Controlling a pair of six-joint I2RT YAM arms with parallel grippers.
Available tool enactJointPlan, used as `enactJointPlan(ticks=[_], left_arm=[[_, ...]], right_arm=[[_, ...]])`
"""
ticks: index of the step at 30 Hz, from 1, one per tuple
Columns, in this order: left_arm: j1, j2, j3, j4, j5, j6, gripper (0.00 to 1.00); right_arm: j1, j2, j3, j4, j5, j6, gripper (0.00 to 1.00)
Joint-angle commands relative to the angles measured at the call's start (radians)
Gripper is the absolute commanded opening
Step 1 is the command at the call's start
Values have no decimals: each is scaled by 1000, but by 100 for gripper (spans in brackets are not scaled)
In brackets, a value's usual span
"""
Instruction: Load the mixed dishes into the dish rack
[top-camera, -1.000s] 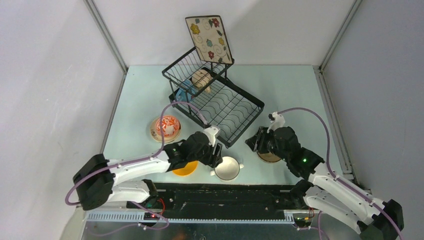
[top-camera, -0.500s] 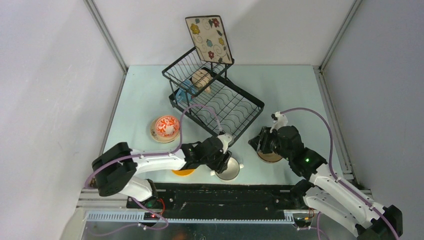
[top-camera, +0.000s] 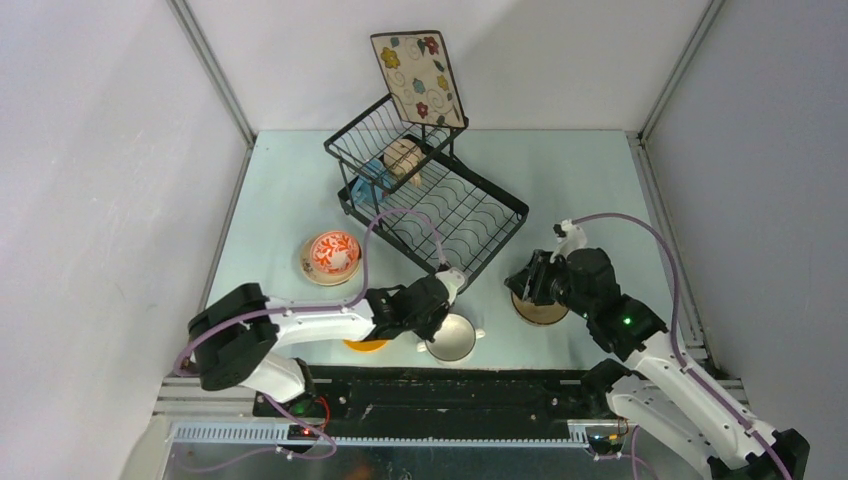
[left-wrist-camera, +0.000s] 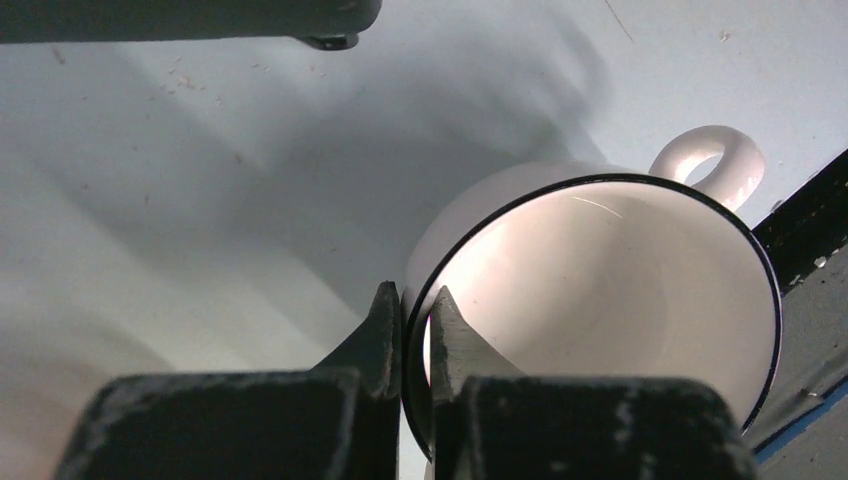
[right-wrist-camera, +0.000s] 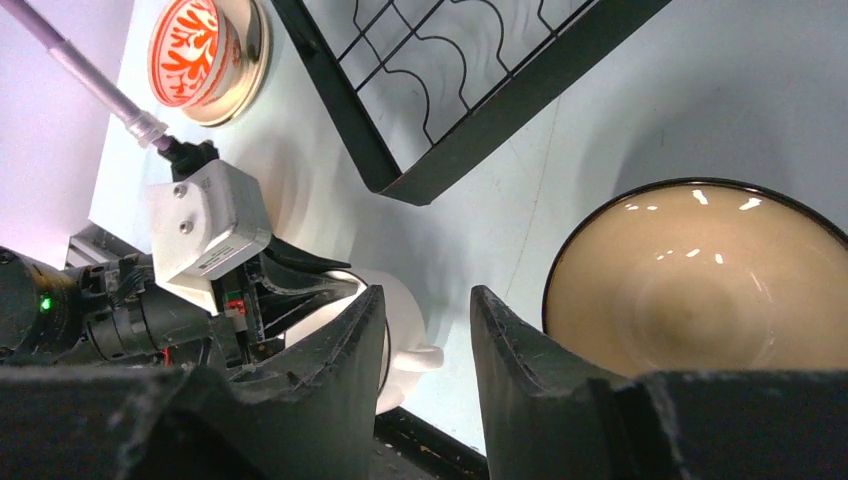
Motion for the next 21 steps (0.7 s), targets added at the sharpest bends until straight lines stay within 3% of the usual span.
enactJointPlan(ticks=[1,13,17,21], left_arm=[[-5,-133,-2,23,-23,30,0],[-5,-418,-8,-105,-70,35,0],[-3,-503,4,-123,-157,25,0],[-3,-558,10,-127,-337,26,0]], right_arm=[[-22,-19,72,-53,-9,-14,40],[-57,26,103,-29,-167,6,40],[-61,42,103,11,-190,19,39],[-63,61,103,66,-236,36,39]])
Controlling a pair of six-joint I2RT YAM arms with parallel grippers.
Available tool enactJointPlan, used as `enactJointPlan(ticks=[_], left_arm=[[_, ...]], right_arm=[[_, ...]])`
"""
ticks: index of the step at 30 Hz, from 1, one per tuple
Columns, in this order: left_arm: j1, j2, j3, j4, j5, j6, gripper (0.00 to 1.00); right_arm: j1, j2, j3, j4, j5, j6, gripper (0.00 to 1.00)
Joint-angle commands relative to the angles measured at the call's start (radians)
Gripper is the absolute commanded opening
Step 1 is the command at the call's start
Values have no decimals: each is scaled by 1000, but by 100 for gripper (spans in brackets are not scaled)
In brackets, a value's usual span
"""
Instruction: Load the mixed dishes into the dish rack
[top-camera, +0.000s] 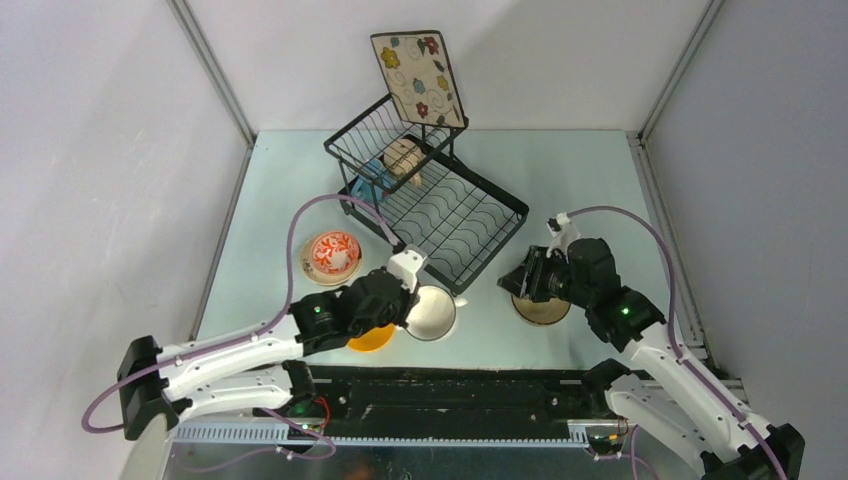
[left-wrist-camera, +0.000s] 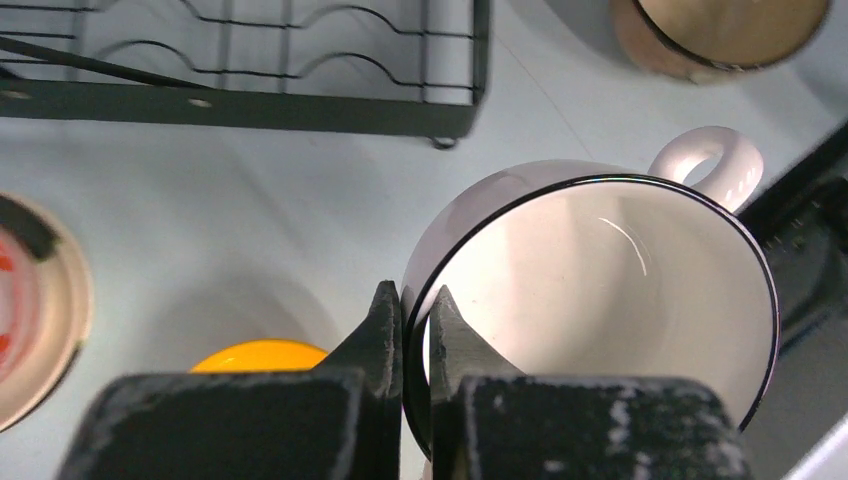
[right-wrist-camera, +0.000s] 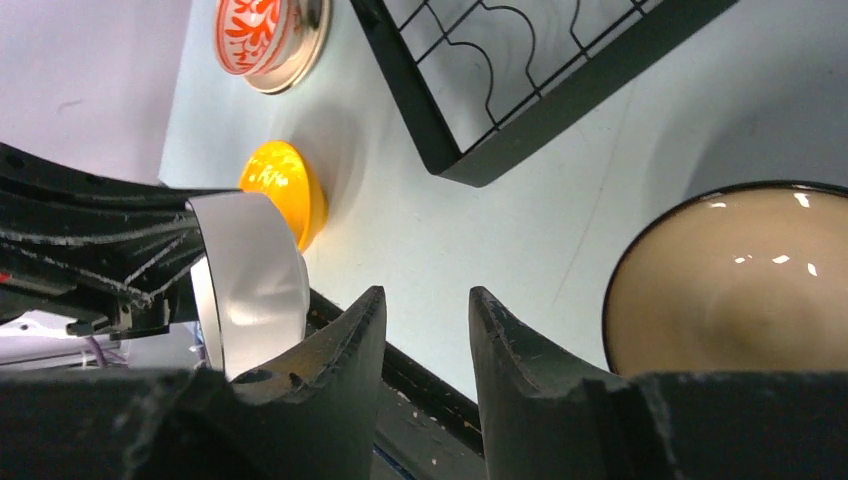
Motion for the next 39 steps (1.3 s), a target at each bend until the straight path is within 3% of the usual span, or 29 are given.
enactJointPlan(ticks=[1,8,13,19,23,25,26,29,32,39], left_arm=[[-3,-78,28,73,-218,9,0],[-3,-197,-108,364,-492,108,0],[5,-241,-195,614,-567,267,0],[59,-280,-356,975,-367,533,0],[166,-285,-369,996,-193,554,0],[191,-278,-377,1045,-156,596,0],[196,-265,-390,1071,-150,617,0],[201,-224,-411,1180,-138,697,0],[206,-194,-414,1235,-114,722,0],[218,-174,-401,1272,13,761,0]], right_arm=[[-7,16,49,104,-72,28,39],[-79,64,52,180,-264,65,40],[-118,87,71,185,-359,70,41],[-123,99,72,175,-398,64,43],[-124,124,72,189,-458,69,45],[-124,123,72,193,-479,70,52],[-125,120,72,192,-483,71,65],[-124,117,72,200,-511,80,86],[-125,127,72,231,-560,116,88],[-125,151,72,355,-728,248,80]])
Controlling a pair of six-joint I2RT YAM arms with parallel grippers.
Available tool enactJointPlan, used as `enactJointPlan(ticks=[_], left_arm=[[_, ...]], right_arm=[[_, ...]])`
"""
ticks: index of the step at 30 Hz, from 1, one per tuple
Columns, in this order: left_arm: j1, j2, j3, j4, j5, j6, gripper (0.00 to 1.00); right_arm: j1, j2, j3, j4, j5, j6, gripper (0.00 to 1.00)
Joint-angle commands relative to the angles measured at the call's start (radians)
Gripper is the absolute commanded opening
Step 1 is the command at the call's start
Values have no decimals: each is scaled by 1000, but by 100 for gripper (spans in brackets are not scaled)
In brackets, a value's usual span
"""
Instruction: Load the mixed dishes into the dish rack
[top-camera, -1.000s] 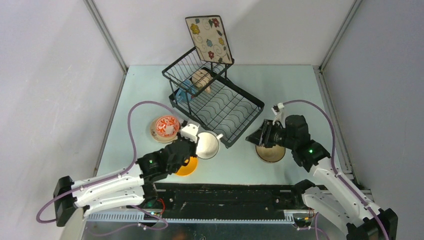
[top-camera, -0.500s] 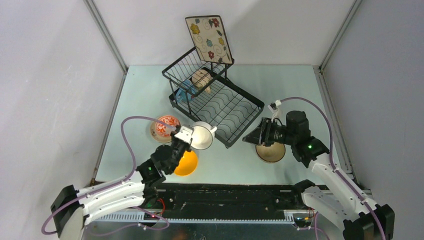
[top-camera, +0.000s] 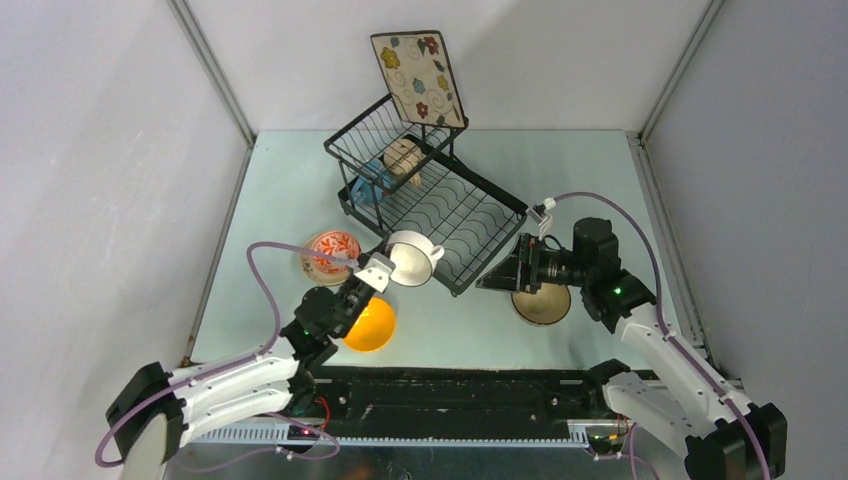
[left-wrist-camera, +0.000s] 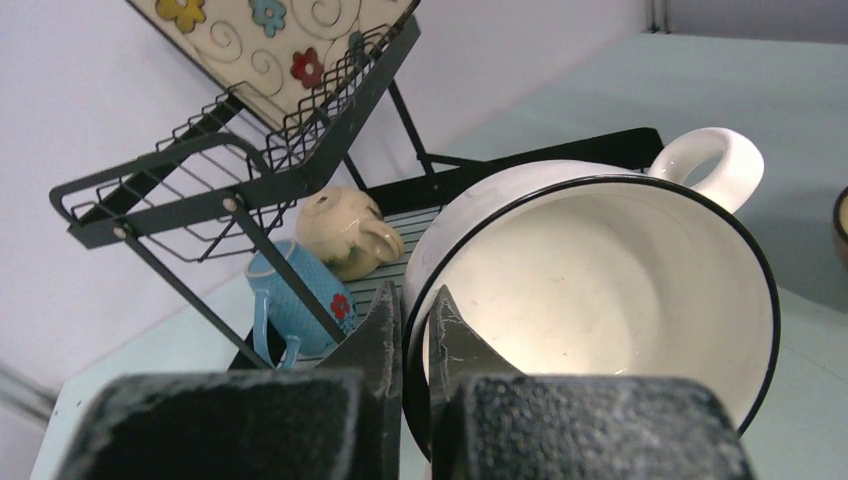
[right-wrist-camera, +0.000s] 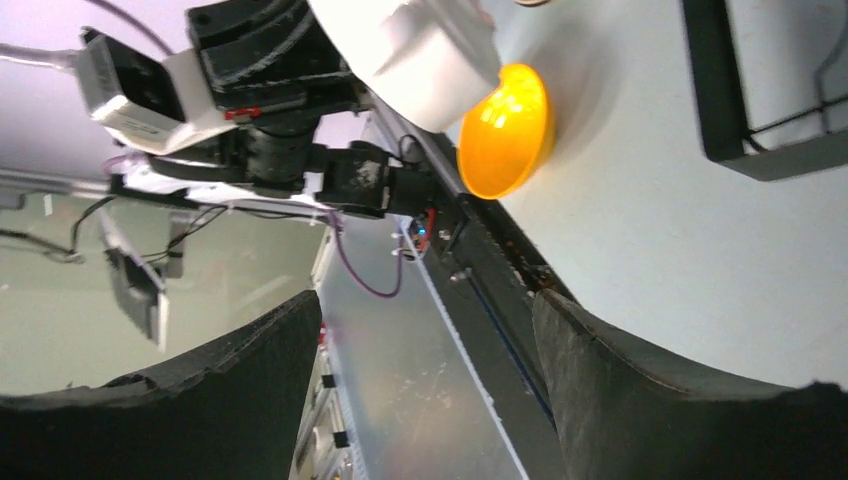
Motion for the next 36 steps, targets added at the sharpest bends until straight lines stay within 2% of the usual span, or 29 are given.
enactJointPlan(ticks=[1,6,10,12,17,27,31,33,35,36], left_arm=[[10,-14,26,193,94,40,0],[10,-2,39,206,204,73,0],[10,44,45,299,264,137,0],[10,71,56,329,274,159,0],[10,121,93,363,320,226,0],[15,160,110,481,388,288,0],[26,153,105,468,545,336,0],[27,158,111,447,609,368,0],[27,171,120,443,640,394,0],[28,174,127,441,648,400,0]], right_arm=[[-3,29,40,150,-163,114,80],[24,100,40,354,-215,278,78],[82,177,40,575,-260,467,76],[103,209,40,620,-255,518,75],[120,260,40,633,-237,570,67],[125,328,40,654,-232,589,65],[129,363,40,735,-234,637,58],[137,379,40,789,-237,677,51],[145,386,40,813,-236,697,39],[146,388,40,816,-235,701,27]])
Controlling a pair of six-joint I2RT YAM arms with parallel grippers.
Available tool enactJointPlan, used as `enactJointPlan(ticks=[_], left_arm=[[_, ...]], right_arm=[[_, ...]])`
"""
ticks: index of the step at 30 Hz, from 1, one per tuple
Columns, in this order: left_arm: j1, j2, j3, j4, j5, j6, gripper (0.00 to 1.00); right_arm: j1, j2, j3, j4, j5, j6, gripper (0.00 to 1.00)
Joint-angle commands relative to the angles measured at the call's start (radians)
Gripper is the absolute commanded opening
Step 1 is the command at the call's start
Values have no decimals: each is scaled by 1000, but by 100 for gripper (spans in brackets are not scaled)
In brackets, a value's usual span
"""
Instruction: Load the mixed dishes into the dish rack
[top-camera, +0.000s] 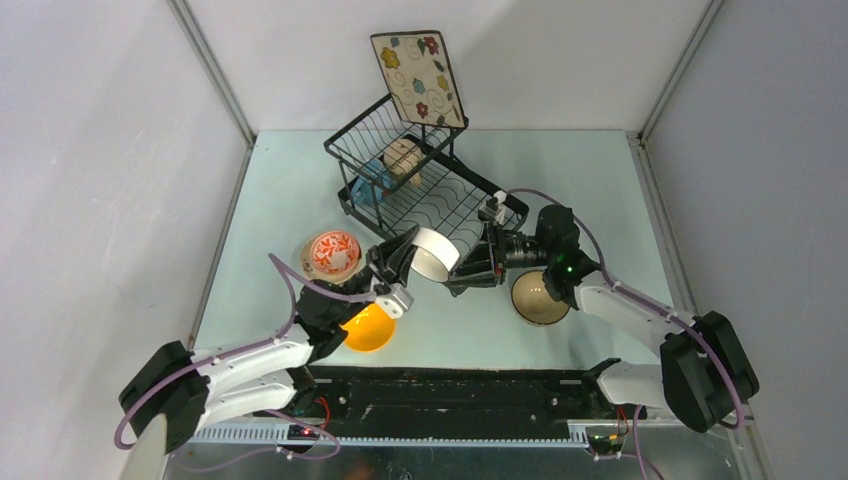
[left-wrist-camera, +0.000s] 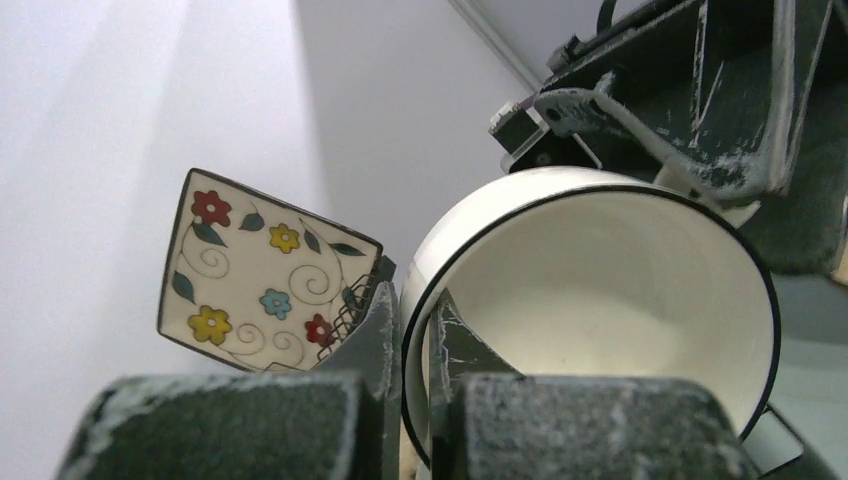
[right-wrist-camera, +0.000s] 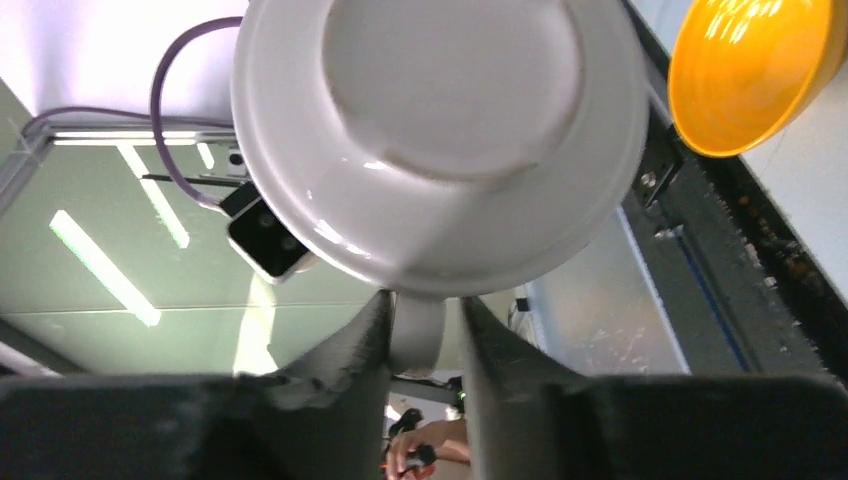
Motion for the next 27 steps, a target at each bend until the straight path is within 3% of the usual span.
enactJointPlan(ticks=[1,2,4,11,12,14,15,16,19,20,22,27], left_arm=[[-6,6,79,103,167,72,0],[-5,8,88,98,175,74,0],[-1,10,98,80,218,79,0],[1,21,105,55,339,72,1],[1,23,107,69,335,66,5],[1,31,98,112,298,49,29],[1,37,93,130,263,30,33],[1,42,82,169,242,-6,41],[0,42,49,205,185,-60,50],[-6,39,28,205,165,-83,61],[-23,31,-1,189,116,-100,74],[-57,-28,-36,65,-15,-170,84]], right_arm=[[20,14,36,134,16,58,22],[21,13,36,133,17,56,14],[20,8,36,138,23,56,8],[15,-32,36,127,38,37,0],[12,-41,36,104,41,15,0],[-2,-64,35,49,63,-34,0],[-10,-74,43,19,90,-89,0],[-26,-97,52,-82,106,-126,0],[-49,-146,136,-344,248,-359,0],[-56,-164,153,-439,283,-393,0],[-64,-173,198,-545,373,-485,0],[-76,-97,321,-729,547,-669,0]])
